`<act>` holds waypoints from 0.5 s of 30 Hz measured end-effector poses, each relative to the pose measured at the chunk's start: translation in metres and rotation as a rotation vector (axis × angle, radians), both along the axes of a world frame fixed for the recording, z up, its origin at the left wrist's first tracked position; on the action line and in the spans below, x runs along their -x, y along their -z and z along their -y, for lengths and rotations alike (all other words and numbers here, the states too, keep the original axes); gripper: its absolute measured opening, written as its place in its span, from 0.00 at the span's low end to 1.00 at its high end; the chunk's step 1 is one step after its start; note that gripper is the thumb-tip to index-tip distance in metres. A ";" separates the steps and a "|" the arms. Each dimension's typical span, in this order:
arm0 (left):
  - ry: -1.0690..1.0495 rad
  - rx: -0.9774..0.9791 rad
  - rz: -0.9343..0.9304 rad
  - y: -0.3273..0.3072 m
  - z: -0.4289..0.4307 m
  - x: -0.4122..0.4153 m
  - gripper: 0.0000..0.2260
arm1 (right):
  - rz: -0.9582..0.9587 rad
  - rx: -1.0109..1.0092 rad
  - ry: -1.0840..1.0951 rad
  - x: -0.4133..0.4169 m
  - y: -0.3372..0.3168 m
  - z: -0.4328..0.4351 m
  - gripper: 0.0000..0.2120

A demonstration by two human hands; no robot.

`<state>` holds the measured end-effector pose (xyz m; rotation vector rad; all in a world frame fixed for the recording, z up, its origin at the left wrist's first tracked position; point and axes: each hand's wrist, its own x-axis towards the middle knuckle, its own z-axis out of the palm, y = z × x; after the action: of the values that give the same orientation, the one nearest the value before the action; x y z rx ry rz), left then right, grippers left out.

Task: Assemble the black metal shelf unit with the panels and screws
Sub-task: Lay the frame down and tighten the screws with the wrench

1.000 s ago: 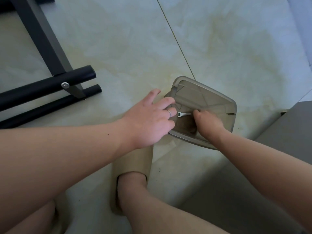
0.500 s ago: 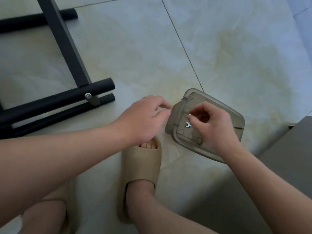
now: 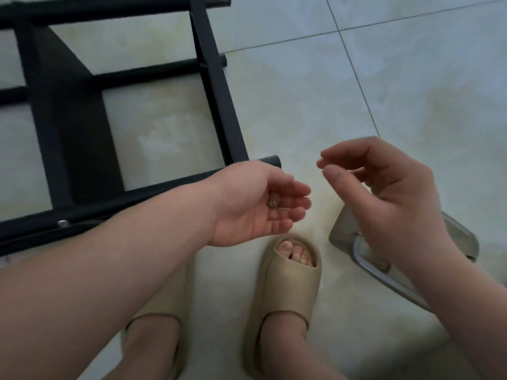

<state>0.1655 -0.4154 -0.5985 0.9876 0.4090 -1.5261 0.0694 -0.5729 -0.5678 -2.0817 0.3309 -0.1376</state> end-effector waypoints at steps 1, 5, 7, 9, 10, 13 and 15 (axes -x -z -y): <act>-0.002 0.010 0.011 -0.002 -0.004 -0.004 0.11 | -0.010 0.022 -0.014 -0.002 0.001 0.000 0.08; -0.088 0.069 0.093 -0.006 -0.025 -0.025 0.19 | -0.063 0.188 -0.159 -0.019 0.008 0.000 0.08; -0.142 0.070 0.159 -0.009 -0.039 -0.038 0.20 | -0.105 0.284 -0.291 -0.035 0.012 0.000 0.14; -0.202 0.023 0.222 -0.012 -0.051 -0.051 0.18 | -0.157 0.377 -0.473 -0.052 0.017 -0.001 0.25; -0.232 -0.016 0.261 -0.011 -0.056 -0.056 0.16 | -0.181 0.435 -0.572 -0.061 0.020 -0.001 0.32; -0.309 -0.179 0.405 0.000 -0.067 -0.068 0.14 | -0.247 0.620 -0.788 -0.083 0.033 -0.002 0.49; -0.279 -0.305 0.533 0.015 -0.068 -0.072 0.13 | -0.244 0.695 -0.859 -0.094 0.040 -0.006 0.53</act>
<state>0.2372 -0.3469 -0.6131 1.4589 0.3814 -0.9163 0.1637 -0.5670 -0.6083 -2.7390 -0.5655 0.5978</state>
